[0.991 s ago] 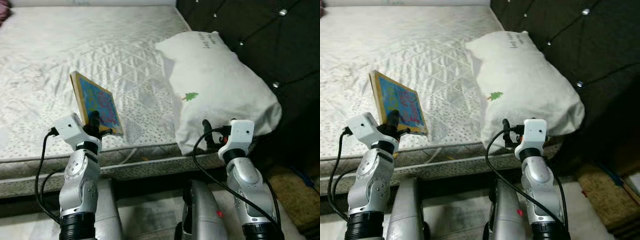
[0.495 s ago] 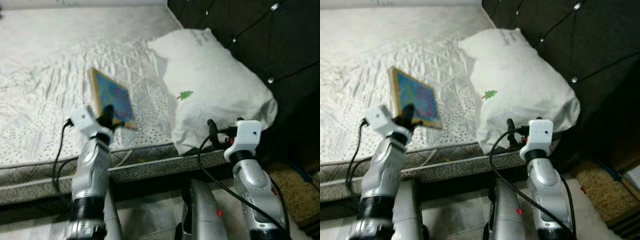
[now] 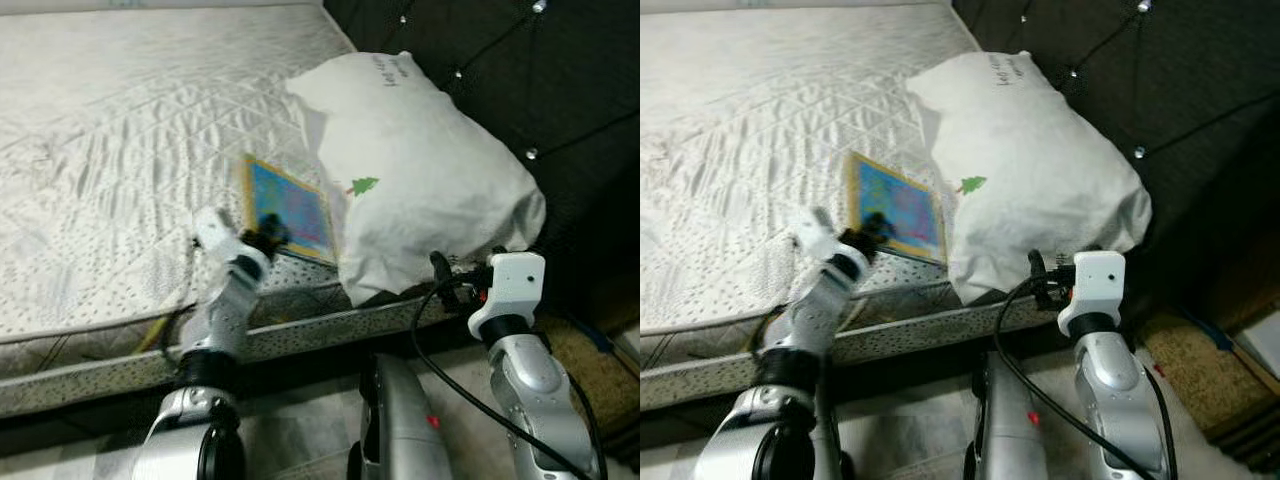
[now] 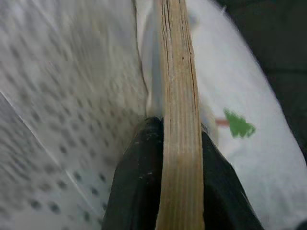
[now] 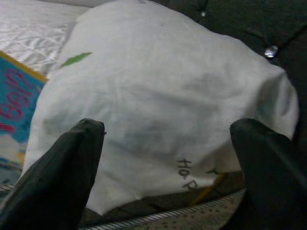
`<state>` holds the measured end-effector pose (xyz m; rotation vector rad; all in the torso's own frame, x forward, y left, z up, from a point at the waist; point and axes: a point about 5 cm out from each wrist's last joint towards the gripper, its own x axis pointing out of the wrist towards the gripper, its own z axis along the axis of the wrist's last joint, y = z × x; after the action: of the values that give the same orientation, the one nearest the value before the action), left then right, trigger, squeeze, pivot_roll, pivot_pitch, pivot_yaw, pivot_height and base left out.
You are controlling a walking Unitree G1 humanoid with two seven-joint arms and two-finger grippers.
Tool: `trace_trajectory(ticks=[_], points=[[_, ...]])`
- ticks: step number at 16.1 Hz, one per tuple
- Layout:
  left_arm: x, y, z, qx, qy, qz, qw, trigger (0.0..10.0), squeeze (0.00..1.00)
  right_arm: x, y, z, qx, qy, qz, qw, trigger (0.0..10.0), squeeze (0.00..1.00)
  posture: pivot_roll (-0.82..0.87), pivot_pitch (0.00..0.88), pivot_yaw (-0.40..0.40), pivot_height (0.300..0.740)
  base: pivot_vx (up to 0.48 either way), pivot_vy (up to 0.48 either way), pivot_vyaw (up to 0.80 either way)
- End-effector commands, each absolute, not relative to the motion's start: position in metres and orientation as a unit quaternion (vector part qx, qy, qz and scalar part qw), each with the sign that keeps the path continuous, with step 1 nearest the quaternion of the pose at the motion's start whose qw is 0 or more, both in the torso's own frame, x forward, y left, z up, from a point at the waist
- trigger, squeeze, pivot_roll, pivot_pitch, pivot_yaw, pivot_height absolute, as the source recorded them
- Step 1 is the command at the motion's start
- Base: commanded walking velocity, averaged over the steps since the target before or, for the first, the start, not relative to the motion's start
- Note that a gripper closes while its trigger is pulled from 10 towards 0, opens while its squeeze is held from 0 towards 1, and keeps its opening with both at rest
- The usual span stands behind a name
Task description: Clean up the room
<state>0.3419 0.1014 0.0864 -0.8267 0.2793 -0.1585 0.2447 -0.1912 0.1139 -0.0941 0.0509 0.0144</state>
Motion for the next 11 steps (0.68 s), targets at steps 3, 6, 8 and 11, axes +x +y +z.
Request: trace_trajectory(ticks=[3,6,8,11], points=[[0.351,0.097,0.089,-0.420,0.142,-0.074,0.893,10.0,0.00,0.242,-0.201,0.122,-0.057,0.019,-0.006,0.998,10.0,0.00,-0.17,0.040,-0.045,0.519,0.000,0.000,0.00],[0.353,0.104,0.092,-0.396,0.120,-0.045,0.909,10.0,0.00,0.242,-0.204,0.122,-0.061,0.021,-0.009,0.998,10.0,0.00,-0.17,0.043,-0.045,0.519,0.000,0.000,0.00],[0.354,0.119,0.103,-0.382,0.062,-0.012,0.922,10.0,0.00,0.243,-0.205,0.123,-0.062,0.021,-0.011,0.998,10.0,0.00,-0.16,0.042,-0.045,0.519,0.000,0.000,0.00],[0.343,0.125,0.109,-0.376,0.029,-0.002,0.926,10.0,0.00,0.245,-0.204,0.123,-0.060,0.021,-0.011,0.998,10.0,0.00,-0.15,0.045,-0.047,0.519,0.000,0.000,0.00]])
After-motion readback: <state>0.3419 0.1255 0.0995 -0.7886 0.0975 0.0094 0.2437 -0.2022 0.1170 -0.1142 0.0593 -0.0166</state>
